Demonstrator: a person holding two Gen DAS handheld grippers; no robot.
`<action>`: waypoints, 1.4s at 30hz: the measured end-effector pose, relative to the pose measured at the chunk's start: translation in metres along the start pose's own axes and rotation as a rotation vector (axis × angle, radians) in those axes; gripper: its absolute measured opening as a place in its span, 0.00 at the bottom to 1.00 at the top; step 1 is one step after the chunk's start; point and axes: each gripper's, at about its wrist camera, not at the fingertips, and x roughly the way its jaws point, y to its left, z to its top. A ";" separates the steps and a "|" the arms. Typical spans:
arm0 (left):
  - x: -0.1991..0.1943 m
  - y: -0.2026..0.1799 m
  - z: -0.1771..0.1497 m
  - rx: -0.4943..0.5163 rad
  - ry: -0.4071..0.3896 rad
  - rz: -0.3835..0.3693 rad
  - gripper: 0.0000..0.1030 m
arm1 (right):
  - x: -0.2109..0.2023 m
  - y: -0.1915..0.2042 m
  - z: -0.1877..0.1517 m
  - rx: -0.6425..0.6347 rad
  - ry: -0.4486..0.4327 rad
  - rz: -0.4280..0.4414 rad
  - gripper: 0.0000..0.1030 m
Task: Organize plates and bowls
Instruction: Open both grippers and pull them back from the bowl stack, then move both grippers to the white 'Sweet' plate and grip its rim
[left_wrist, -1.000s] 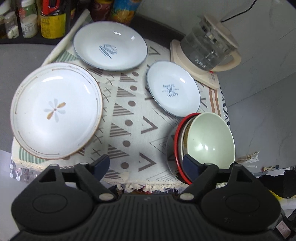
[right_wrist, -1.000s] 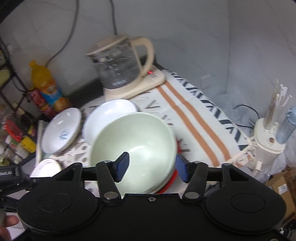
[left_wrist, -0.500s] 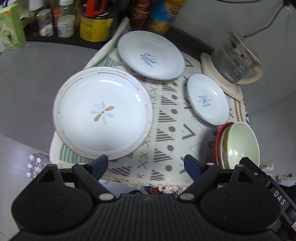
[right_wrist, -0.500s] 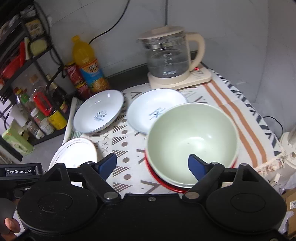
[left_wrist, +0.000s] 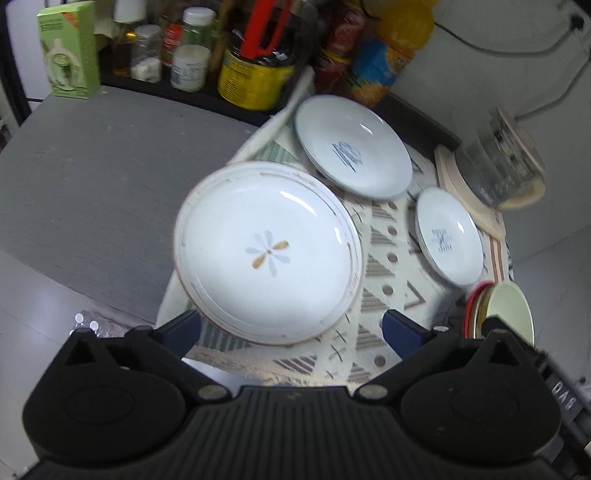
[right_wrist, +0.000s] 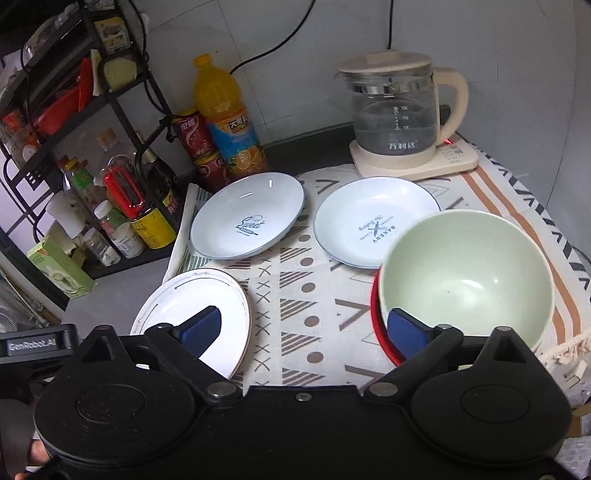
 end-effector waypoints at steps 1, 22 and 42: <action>-0.003 0.004 0.001 -0.014 -0.024 -0.001 1.00 | 0.001 0.003 -0.001 -0.015 0.000 0.000 0.95; 0.016 0.035 0.027 -0.125 -0.067 -0.042 1.00 | 0.026 0.034 0.010 -0.084 -0.075 0.005 1.00; 0.078 0.026 0.109 -0.150 -0.080 0.028 1.00 | 0.122 0.032 0.066 -0.047 -0.006 0.050 0.96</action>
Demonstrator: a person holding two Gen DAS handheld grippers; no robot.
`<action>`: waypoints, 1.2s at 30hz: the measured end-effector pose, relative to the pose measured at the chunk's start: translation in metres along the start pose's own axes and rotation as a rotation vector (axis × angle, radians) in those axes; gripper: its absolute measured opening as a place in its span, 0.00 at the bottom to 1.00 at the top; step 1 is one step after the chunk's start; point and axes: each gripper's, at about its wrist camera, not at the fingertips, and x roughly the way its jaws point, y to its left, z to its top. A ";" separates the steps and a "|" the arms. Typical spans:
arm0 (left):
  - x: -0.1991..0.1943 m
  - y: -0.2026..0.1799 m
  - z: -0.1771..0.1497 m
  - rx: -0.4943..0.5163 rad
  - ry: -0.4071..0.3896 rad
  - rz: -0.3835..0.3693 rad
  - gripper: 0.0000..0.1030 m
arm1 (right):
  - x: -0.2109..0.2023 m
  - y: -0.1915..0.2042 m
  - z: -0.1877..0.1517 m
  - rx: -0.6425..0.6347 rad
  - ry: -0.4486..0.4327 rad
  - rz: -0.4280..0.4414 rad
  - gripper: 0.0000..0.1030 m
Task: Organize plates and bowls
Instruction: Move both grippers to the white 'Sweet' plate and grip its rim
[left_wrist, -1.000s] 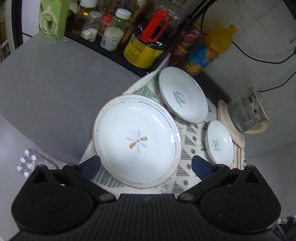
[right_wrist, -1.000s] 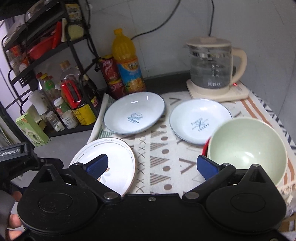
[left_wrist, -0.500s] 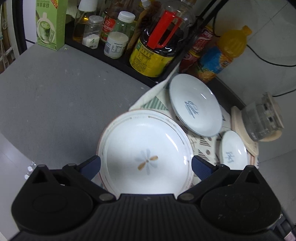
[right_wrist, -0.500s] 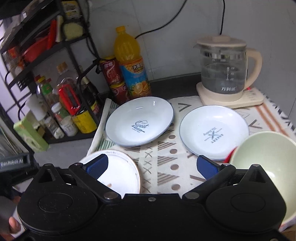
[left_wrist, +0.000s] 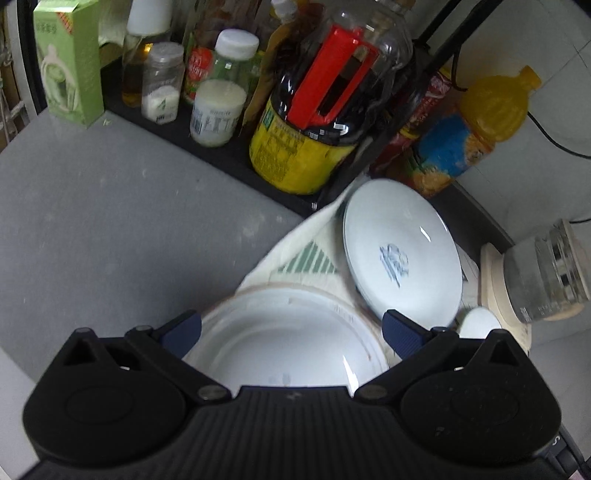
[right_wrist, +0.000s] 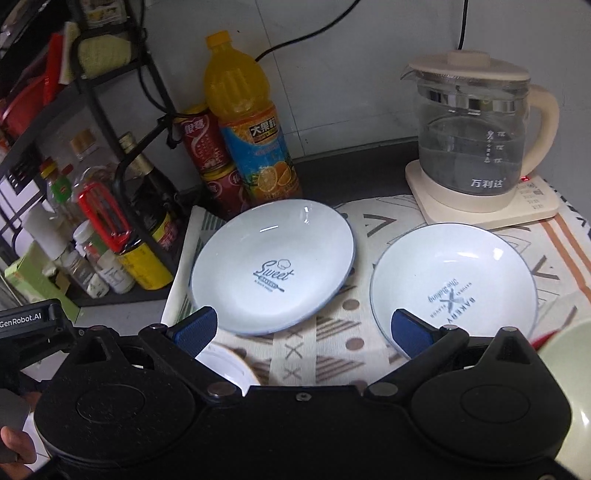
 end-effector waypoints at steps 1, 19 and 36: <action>0.002 -0.002 0.004 0.007 -0.010 -0.007 1.00 | 0.005 -0.001 0.002 0.009 0.007 0.004 0.91; 0.075 -0.036 0.039 -0.057 0.033 -0.078 0.84 | 0.086 -0.025 0.014 0.225 0.197 0.066 0.35; 0.134 -0.035 0.039 -0.162 0.117 -0.079 0.19 | 0.130 -0.039 0.013 0.282 0.281 0.079 0.16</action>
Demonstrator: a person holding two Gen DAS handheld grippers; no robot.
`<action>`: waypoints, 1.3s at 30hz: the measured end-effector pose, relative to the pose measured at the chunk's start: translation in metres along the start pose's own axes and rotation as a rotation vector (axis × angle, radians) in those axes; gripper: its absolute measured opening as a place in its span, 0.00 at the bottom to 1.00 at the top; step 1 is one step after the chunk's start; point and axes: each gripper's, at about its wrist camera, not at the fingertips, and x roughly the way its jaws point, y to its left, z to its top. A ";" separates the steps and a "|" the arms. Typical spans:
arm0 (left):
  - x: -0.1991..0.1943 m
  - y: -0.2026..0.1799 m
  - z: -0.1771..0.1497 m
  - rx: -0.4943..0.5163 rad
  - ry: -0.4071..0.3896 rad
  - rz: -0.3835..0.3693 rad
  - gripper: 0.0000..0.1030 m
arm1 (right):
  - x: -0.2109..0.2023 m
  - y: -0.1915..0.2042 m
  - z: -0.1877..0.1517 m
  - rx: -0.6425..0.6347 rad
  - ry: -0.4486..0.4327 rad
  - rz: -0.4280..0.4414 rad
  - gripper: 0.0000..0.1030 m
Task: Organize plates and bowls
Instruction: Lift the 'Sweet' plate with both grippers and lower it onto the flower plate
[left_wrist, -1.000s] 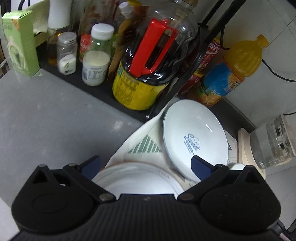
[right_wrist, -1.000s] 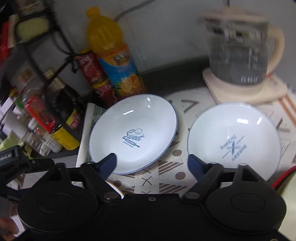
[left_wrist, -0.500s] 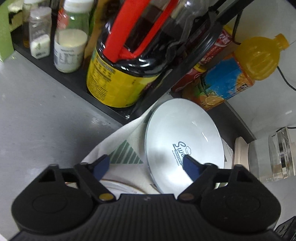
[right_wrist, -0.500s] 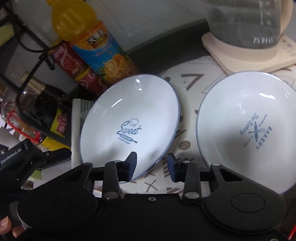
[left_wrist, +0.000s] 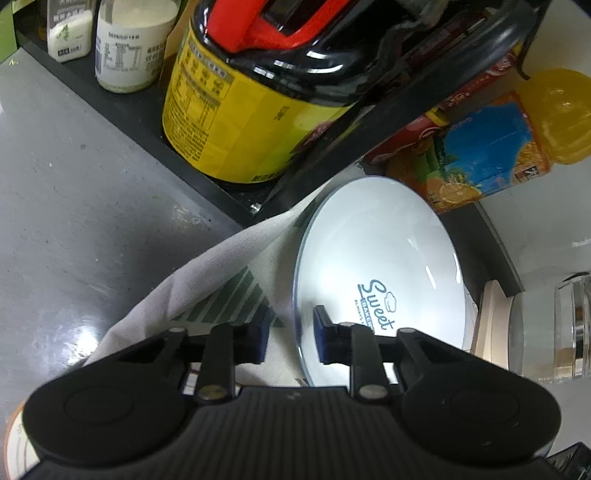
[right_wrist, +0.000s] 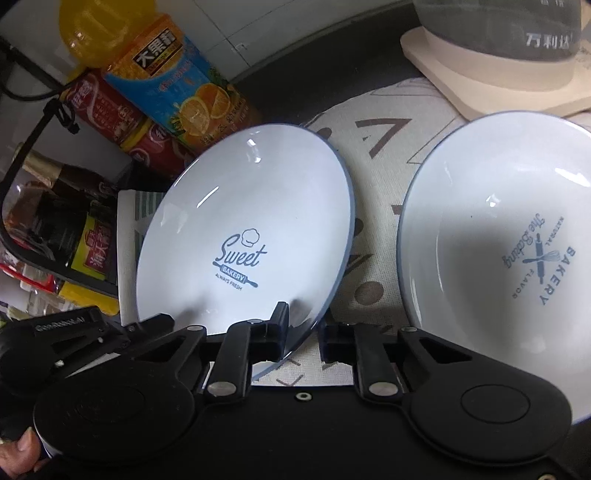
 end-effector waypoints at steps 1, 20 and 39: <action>0.003 0.001 0.000 -0.007 0.004 0.002 0.18 | 0.001 -0.001 0.001 0.002 0.002 0.003 0.16; -0.014 -0.014 -0.022 0.098 -0.059 -0.040 0.07 | -0.026 0.013 -0.009 -0.124 -0.139 -0.035 0.14; -0.075 0.005 -0.056 0.131 -0.104 -0.092 0.07 | -0.071 0.021 -0.047 -0.174 -0.198 -0.011 0.14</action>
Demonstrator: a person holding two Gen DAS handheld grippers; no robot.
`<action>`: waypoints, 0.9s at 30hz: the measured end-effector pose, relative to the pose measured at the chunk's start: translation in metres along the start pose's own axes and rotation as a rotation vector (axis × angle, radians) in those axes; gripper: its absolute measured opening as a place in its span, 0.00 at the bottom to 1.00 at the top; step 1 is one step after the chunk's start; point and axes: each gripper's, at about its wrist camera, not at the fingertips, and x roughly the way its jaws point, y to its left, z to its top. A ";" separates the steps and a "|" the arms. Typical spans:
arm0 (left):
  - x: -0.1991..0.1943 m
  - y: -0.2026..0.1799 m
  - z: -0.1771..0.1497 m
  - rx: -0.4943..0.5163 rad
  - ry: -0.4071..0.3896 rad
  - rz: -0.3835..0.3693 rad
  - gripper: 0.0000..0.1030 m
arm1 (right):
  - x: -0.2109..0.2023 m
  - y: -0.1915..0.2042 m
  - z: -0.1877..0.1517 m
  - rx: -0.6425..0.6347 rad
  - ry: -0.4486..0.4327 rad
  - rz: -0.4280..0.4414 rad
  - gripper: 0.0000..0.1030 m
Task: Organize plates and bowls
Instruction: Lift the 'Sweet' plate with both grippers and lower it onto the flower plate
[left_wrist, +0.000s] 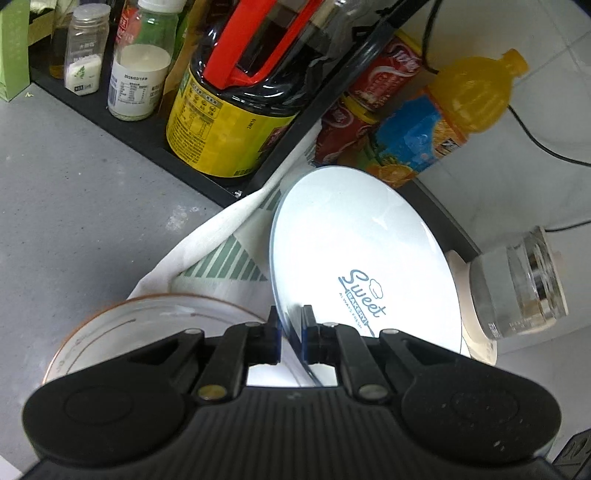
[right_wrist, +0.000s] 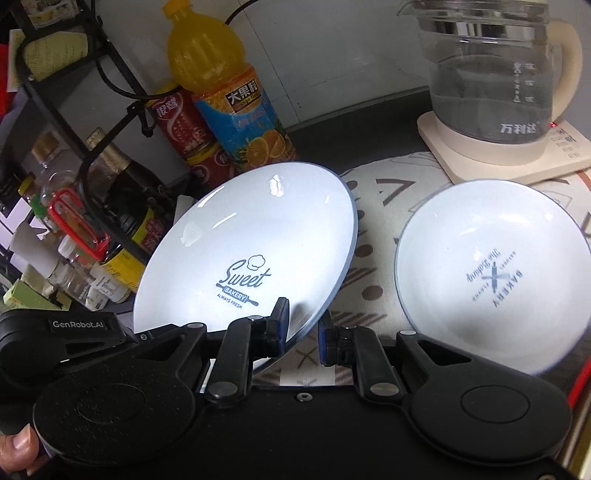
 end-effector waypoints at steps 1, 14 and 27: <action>-0.004 0.002 -0.003 -0.002 -0.001 -0.002 0.07 | -0.003 0.000 -0.003 -0.003 -0.003 0.001 0.14; -0.057 0.025 -0.054 -0.005 -0.028 -0.014 0.07 | -0.051 0.005 -0.049 -0.026 -0.034 0.011 0.14; -0.089 0.053 -0.101 -0.043 -0.024 -0.011 0.07 | -0.081 0.010 -0.095 -0.071 -0.027 0.019 0.14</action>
